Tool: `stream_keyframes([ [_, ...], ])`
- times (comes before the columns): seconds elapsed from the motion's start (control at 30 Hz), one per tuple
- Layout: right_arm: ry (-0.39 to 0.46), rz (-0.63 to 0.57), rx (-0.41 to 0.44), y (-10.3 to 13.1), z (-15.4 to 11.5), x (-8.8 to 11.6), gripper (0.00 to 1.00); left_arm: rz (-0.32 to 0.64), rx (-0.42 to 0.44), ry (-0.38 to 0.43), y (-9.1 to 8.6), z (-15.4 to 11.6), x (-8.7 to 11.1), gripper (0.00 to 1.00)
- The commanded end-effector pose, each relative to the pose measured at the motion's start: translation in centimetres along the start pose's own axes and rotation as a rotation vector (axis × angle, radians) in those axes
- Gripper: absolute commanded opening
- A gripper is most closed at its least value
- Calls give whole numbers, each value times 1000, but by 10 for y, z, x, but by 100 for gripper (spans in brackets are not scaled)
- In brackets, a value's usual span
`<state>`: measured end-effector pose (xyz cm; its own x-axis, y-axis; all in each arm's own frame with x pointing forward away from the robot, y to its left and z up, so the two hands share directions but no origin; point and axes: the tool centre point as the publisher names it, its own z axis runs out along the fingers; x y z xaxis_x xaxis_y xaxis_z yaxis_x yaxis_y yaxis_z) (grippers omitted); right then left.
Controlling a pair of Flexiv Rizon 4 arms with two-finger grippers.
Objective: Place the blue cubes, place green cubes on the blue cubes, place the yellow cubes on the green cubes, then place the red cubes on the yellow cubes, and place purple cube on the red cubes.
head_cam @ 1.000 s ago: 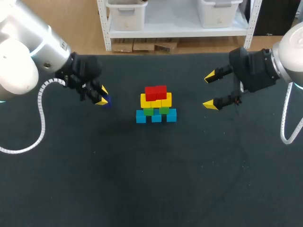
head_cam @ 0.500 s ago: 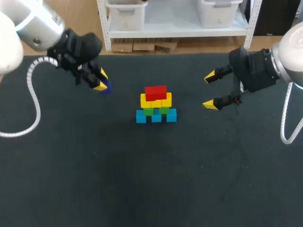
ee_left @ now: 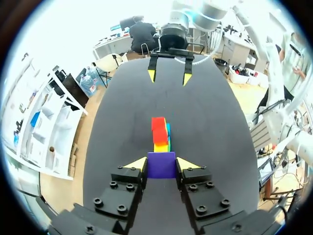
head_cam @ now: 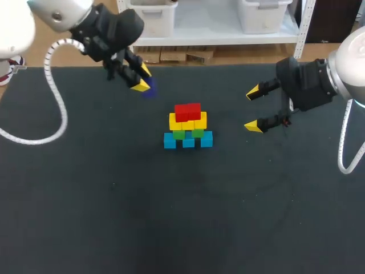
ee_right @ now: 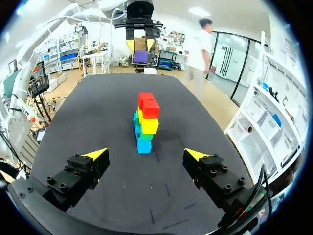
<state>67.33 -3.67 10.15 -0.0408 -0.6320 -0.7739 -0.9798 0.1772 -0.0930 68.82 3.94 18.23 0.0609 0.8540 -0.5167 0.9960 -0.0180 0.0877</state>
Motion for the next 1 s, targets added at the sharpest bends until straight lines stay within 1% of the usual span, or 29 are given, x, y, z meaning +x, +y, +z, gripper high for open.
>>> stream_keyframes([
  [0.03,-3,-1,-1,0,0,0,100,-3,8,-22,5,19,-9,0],
  [0.1,-3,-1,-1,0,0,0,100,-3,9,-9,5,25,-14,0],
  [0.3,-3,-1,-1,0,0,0,100,-17,37,-29,1,40,-27,0],
  [0.33,-3,-1,-1,0,0,0,100,-14,38,-34,1,41,-29,0],
  [0.37,-3,-1,-1,0,0,0,100,-6,42,-18,0,44,-32,0],
  [0.43,-3,-1,-1,0,0,0,100,-10,48,-26,-1,48,-35,0],
  [0.47,-3,-1,-1,0,0,0,100,-1,52,-6,-2,51,-37,0],
  [0.53,-3,-1,-1,0,0,0,100,3,62,-19,-3,56,-41,0],
  [0.57,-3,-1,-1,0,0,0,100,11,72,-11,-3,59,-43,0],
  [0.73,-3,-1,-1,0,0,0,100,29,88,-23,-3,71,-53,0],
  [0.87,-3,-1,-1,0,0,0,100,39,101,-24,-2,79,-56,0],
  [1.0,-3,-1,-1,0,0,0,100,40,114,-22,0,86,-55,0],
])
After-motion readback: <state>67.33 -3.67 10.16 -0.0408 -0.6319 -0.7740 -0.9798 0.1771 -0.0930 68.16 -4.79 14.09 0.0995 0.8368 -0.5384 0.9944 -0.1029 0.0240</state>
